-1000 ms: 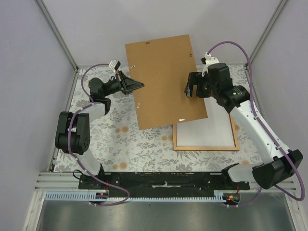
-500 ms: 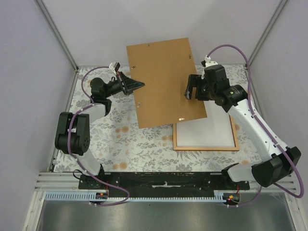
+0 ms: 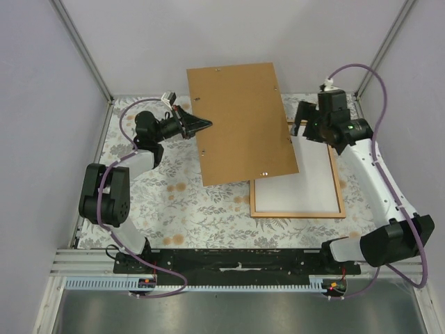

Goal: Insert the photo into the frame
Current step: Move the frame body, then place the backboard on the frame body.

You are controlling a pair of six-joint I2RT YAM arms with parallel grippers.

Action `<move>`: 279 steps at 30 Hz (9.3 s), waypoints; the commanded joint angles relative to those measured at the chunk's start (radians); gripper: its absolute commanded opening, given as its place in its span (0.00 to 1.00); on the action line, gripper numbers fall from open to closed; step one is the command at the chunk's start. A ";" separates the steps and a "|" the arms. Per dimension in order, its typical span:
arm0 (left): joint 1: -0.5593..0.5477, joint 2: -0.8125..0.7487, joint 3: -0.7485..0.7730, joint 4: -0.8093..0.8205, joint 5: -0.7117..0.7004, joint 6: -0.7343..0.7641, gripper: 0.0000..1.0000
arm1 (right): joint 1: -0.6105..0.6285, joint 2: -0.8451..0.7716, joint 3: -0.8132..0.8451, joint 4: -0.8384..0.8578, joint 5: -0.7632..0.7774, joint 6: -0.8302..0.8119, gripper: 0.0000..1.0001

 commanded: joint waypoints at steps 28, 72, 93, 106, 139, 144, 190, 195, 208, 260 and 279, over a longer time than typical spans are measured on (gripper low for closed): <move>-0.072 -0.255 0.011 -0.628 -0.109 0.414 0.02 | -0.521 0.521 0.004 0.119 0.201 0.059 0.00; -0.098 -0.258 -0.043 -0.676 -0.139 0.443 0.02 | -0.334 0.506 -0.175 0.193 0.039 0.130 0.00; -0.098 -0.037 0.063 -0.633 -0.017 0.476 0.02 | -0.200 0.460 -0.192 0.237 -0.054 0.113 0.00; -0.107 0.093 0.146 -0.575 0.019 0.431 0.02 | -0.202 0.446 -0.189 0.254 -0.029 0.093 0.24; -0.148 0.266 0.190 -0.441 0.053 0.339 0.02 | -0.217 0.466 -0.201 0.265 -0.017 0.100 0.18; -0.154 0.289 0.207 -0.441 0.056 0.334 0.02 | -0.217 0.471 -0.197 0.265 -0.017 0.099 0.17; -0.173 0.382 0.287 -0.760 -0.007 0.541 0.42 | -0.217 0.489 -0.204 0.277 -0.035 0.088 0.14; -0.171 0.388 0.331 -0.871 -0.035 0.604 0.47 | -0.217 0.489 -0.201 0.277 -0.038 0.087 0.13; -0.174 0.395 0.454 -1.161 -0.138 0.767 0.56 | -0.217 0.486 -0.204 0.276 -0.038 0.087 0.13; -0.345 0.475 0.791 -1.690 -0.788 1.002 0.63 | -0.217 0.486 -0.194 0.282 -0.051 0.079 0.13; -0.355 0.400 0.718 -1.658 -0.823 1.009 0.68 | -0.217 0.478 -0.203 0.282 -0.061 0.070 0.13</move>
